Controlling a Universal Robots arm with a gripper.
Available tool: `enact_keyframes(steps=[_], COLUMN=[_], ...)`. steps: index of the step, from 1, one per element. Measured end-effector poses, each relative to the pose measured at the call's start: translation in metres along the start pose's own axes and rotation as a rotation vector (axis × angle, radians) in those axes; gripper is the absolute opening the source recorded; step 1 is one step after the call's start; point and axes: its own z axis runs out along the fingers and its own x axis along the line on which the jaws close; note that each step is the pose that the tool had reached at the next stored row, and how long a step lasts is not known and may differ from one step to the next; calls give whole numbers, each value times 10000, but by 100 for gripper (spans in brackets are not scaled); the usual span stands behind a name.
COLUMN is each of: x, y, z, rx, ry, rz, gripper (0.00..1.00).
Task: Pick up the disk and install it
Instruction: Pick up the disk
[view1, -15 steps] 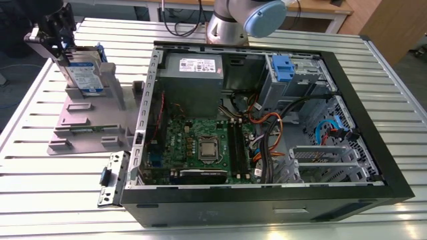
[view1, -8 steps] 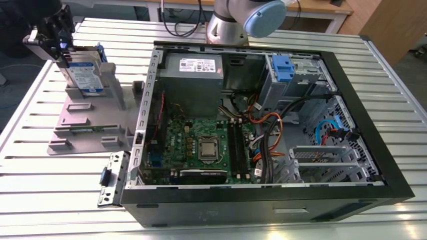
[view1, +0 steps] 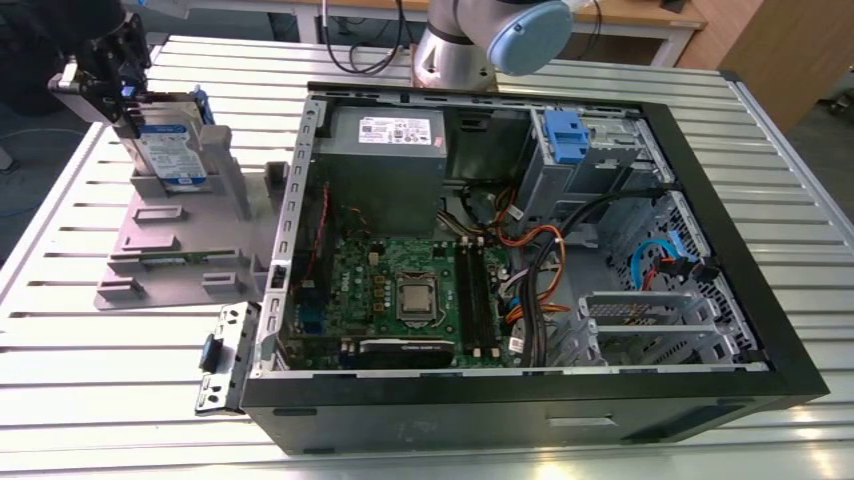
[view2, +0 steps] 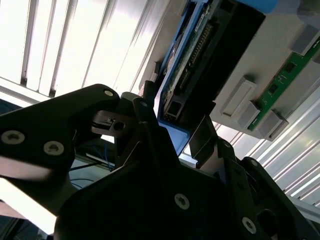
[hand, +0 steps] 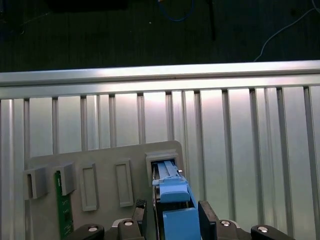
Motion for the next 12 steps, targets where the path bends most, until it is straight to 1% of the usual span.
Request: enact_keyframes(steps=[7, 8, 10, 12], x=[0, 0, 0, 0], y=[0, 0, 0, 0], z=[3, 3, 3, 3], rx=[3, 3, 1, 2], ry=[-2, -2, 0, -1], rz=[0, 0, -1, 0], gripper=[53, 51, 39, 38])
